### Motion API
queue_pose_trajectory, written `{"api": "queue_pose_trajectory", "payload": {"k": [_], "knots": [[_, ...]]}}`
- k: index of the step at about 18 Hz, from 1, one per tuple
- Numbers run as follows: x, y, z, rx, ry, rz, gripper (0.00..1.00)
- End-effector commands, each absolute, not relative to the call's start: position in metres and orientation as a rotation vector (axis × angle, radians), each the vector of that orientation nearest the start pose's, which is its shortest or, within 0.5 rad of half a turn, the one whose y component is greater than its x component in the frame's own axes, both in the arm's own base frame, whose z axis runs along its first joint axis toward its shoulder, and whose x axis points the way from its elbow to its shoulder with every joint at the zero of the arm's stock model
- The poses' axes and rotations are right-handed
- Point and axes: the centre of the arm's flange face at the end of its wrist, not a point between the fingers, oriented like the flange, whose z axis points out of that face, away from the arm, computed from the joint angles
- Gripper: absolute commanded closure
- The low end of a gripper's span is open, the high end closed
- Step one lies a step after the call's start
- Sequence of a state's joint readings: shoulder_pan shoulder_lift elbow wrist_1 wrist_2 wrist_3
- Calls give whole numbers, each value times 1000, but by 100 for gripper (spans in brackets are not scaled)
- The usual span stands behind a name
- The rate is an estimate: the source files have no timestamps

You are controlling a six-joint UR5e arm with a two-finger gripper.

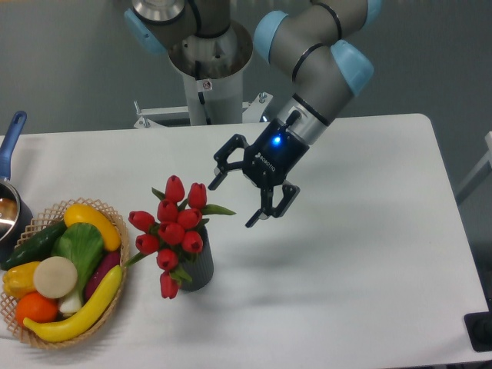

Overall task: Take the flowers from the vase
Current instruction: 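Lower the open gripper around the tulip stems above the grey vase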

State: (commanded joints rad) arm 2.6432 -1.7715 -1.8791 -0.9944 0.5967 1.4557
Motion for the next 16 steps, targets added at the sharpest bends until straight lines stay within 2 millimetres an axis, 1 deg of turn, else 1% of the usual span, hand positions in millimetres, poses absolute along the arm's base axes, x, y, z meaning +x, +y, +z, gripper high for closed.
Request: {"api": "queue_pose_trajectory", "payload": {"k": [3, 8, 11, 16], "knots": [[-357, 449, 331, -2132, 467, -291, 0], [-348, 457, 324, -2128, 475, -323, 0], [-347, 459, 319, -2130, 476, -331, 0], [-341, 465, 319, -2127, 490, -343, 0]]}}
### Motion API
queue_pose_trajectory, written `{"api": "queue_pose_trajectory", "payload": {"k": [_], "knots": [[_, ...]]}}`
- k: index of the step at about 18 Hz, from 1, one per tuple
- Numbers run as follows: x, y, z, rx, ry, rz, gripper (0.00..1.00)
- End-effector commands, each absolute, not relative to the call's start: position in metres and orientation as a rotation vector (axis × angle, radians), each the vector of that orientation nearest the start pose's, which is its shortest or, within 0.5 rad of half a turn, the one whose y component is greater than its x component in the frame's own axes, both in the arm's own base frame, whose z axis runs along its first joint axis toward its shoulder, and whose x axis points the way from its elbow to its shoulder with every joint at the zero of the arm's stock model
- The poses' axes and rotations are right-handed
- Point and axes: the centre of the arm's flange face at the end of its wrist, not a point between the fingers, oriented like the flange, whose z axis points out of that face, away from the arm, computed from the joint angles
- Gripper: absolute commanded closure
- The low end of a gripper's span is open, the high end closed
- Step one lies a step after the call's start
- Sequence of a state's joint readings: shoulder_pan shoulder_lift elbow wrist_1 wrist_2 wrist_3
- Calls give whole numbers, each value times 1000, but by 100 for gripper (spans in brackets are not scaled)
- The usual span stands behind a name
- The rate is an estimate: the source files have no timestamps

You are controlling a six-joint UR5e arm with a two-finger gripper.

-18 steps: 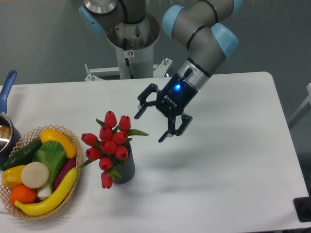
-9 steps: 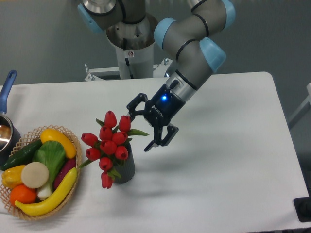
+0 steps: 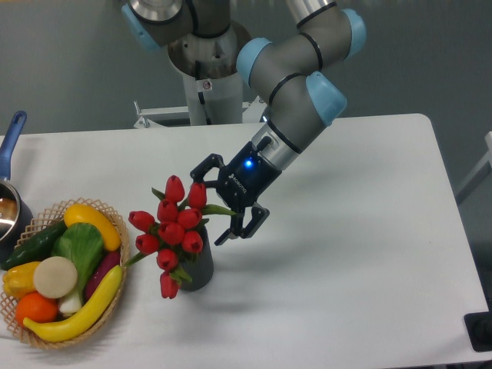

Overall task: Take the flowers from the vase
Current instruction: 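Lower the open gripper around the tulip stems above the grey vase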

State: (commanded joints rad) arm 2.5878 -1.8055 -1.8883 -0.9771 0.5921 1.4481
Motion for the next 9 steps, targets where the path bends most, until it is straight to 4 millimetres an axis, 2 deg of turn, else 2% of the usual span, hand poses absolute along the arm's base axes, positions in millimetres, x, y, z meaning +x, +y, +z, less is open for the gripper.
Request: {"api": "queue_pose_trajectory", "payload": {"k": [9], "knots": [[-331, 475, 313, -2121, 514, -362, 0]]}}
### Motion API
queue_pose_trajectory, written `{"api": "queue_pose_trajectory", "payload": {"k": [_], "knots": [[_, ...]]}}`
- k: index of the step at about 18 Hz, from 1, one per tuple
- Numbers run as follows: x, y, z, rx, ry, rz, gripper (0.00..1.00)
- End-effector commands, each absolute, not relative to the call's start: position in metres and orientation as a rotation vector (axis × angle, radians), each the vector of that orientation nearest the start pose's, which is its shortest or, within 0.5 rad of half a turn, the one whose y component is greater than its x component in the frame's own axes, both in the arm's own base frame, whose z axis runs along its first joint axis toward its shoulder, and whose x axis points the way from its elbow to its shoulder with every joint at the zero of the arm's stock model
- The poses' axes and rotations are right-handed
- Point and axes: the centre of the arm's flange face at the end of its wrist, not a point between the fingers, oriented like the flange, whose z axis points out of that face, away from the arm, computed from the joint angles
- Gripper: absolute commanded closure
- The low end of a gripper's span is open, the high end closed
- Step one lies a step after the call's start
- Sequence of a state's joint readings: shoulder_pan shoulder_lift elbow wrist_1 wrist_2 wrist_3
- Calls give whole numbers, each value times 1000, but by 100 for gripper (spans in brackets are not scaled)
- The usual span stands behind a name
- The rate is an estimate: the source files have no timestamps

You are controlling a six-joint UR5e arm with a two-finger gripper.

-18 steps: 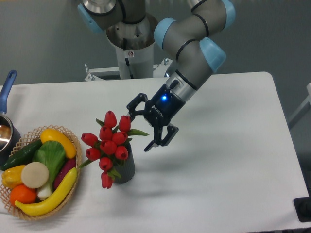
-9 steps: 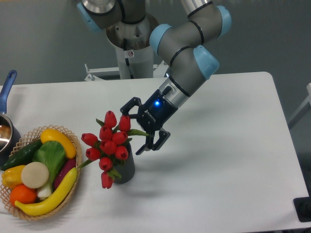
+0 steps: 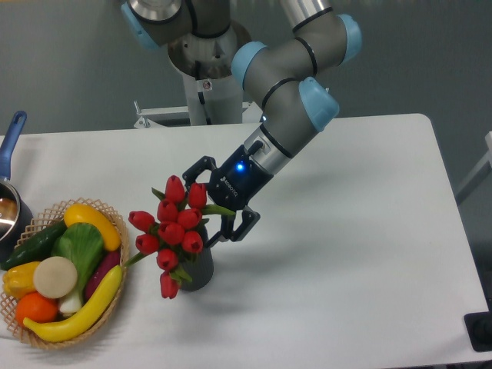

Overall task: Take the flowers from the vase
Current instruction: 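Lower the open gripper around the tulip stems above the grey vase, then close the gripper on the tulip stems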

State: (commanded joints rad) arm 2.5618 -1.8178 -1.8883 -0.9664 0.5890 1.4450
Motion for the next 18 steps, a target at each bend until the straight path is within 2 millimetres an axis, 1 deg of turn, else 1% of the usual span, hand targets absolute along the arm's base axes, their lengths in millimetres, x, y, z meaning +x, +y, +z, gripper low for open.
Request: {"api": "queue_pose_trajectory", "payload": {"k": [4, 6, 10, 14, 18], "knots": [[-328, 480, 309, -2122, 522, -376, 0], [-324, 485, 310, -2120, 535, -380, 0], [-326, 488, 304, -2121, 531, -391, 0], [-322, 493, 303, -2113, 545, -390, 0], [-322, 493, 304, -2110, 548, -386, 0]]}}
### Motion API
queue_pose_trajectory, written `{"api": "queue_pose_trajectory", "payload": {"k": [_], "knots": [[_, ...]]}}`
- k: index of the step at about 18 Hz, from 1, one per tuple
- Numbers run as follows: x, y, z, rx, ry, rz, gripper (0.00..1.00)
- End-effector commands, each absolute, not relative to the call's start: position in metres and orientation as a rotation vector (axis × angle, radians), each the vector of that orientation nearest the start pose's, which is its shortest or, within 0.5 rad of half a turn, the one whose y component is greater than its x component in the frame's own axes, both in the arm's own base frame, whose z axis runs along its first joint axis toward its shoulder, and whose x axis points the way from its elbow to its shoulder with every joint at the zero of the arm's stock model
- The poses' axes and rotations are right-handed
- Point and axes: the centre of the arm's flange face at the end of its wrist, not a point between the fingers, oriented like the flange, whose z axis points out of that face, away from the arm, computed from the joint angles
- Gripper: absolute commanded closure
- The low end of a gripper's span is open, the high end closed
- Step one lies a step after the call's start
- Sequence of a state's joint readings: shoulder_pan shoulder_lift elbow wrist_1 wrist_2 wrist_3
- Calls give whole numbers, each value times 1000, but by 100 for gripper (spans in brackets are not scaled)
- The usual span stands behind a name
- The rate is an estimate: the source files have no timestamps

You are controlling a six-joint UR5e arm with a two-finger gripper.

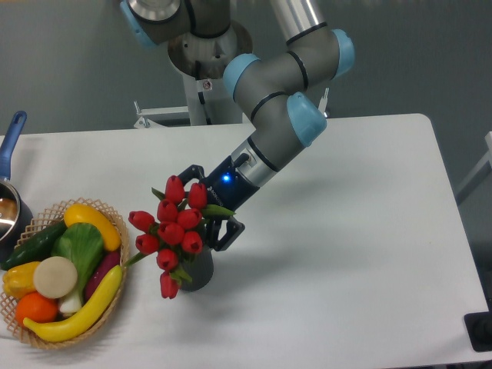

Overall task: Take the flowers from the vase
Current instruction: 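Close the gripper on the tulip stems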

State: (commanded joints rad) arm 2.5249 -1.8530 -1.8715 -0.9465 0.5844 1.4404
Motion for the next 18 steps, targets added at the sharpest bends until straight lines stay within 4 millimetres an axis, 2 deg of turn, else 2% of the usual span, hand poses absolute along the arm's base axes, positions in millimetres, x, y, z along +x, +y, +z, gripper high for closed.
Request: {"api": "queue_pose_trajectory", "payload": {"k": [2, 8, 12, 18], "knots": [[-322, 493, 303, -2111, 548, -387, 3], [-321, 493, 303, -2111, 548, -387, 38], [-321, 493, 304, -2108, 550, -385, 49], [-322, 493, 307, -2105, 551, -378, 56]]}}
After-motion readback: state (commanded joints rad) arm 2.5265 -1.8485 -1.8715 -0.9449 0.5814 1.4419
